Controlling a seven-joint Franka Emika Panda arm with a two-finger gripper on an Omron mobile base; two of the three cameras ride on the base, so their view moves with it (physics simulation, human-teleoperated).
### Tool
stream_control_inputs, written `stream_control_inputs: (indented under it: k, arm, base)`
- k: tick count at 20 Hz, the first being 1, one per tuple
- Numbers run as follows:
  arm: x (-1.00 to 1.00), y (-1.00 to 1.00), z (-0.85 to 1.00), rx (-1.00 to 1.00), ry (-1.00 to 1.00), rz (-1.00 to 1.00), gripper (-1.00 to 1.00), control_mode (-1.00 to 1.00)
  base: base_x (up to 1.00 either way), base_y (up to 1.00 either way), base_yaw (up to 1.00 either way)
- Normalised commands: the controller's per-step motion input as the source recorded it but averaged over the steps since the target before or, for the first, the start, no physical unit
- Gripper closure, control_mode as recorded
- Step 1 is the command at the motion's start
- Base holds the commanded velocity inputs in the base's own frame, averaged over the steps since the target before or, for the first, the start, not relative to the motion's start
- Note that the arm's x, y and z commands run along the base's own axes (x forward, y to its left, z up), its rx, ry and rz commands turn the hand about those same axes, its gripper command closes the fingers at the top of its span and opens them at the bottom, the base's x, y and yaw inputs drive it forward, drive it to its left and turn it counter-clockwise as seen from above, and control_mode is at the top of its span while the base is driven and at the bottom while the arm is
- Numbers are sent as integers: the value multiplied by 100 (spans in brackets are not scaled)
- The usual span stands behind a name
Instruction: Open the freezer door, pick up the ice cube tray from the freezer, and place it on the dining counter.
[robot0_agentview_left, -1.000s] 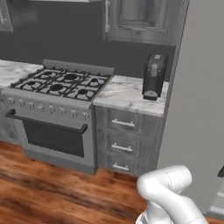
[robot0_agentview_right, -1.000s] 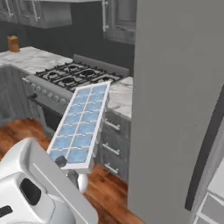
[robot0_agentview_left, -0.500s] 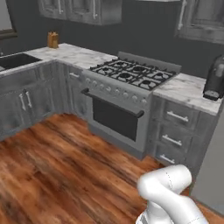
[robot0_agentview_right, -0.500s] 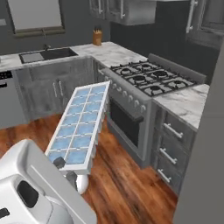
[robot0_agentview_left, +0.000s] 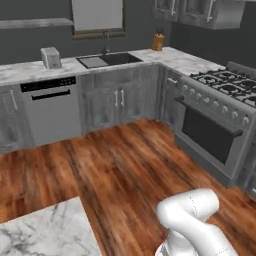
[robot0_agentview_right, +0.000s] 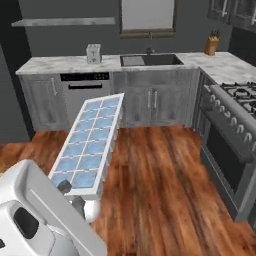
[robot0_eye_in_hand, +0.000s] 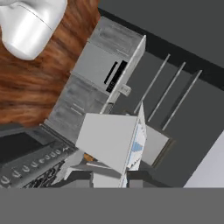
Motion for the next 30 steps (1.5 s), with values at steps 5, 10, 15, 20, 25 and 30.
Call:
stream_control_inputs:
  k: [5, 10, 15, 20, 25, 30]
  arm:
    - [0, 0, 0, 0, 0, 0, 100, 100]
    - [0, 0, 0, 0, 0, 0, 100, 100]
    - [0, 0, 0, 0, 0, 0, 100, 100]
    - [0, 0, 0, 0, 0, 0, 100, 100]
    - [0, 0, 0, 0, 0, 0, 100, 100]
    - [0, 0, 0, 0, 0, 0, 100, 100]
  base:
    - [-3, 44, 60]
    - [-6, 18, 57]
    - [10, 2, 56]
    - [7, 0, 55]
    - [-10, 0, 60]
    - [-15, 0, 61]
